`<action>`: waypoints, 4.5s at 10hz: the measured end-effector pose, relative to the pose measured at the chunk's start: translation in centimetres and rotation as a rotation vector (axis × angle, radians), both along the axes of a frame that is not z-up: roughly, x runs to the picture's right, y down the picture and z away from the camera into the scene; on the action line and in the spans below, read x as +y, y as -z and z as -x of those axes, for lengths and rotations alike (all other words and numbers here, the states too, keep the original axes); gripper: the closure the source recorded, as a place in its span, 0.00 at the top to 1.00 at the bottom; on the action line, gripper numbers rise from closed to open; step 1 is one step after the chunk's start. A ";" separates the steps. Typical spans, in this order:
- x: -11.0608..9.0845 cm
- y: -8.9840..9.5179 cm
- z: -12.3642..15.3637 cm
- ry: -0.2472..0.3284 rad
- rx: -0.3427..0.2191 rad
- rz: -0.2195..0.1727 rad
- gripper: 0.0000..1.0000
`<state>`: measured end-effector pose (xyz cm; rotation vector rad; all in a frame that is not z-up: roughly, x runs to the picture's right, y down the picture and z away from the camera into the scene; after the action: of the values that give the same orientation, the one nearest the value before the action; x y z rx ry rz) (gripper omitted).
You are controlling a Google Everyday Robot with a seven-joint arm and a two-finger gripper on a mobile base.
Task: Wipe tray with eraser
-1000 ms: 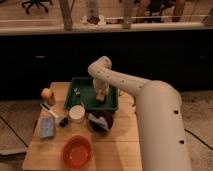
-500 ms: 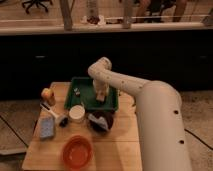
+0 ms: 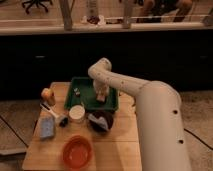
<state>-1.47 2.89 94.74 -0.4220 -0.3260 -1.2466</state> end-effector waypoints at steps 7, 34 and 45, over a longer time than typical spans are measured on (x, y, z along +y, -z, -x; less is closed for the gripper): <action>1.8 1.2 -0.7 -0.021 0.019 0.034 0.00; 3.2 1.7 -3.3 0.107 0.058 0.061 0.00; 0.1 0.0 4.9 0.236 -0.073 0.047 0.00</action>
<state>-6.41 3.03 94.77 -0.4656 -0.3762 -1.4898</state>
